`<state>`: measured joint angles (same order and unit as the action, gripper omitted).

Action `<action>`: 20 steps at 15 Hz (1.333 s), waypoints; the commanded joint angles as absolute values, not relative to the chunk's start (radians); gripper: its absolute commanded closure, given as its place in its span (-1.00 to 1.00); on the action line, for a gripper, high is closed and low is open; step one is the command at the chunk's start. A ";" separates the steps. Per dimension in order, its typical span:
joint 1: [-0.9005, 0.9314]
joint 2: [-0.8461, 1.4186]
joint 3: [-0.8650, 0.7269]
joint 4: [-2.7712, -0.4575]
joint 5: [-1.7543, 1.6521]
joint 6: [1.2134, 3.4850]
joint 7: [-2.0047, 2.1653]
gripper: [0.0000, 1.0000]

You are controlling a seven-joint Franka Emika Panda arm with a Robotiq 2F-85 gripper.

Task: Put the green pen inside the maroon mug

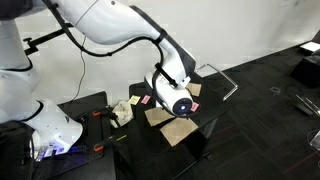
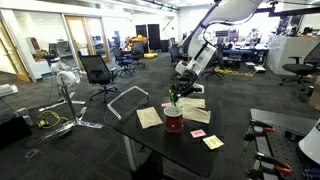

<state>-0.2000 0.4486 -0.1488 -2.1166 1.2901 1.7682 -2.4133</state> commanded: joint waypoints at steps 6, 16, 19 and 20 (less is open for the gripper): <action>-0.187 0.461 -0.144 -2.112 1.311 1.798 -2.424 -0.24; -0.178 0.369 -0.149 -2.153 1.300 1.803 -2.411 -1.00; -0.175 0.283 -0.155 -2.182 1.286 1.802 -2.389 -1.00; -0.174 0.253 -0.156 -2.190 1.281 1.801 -2.384 -1.00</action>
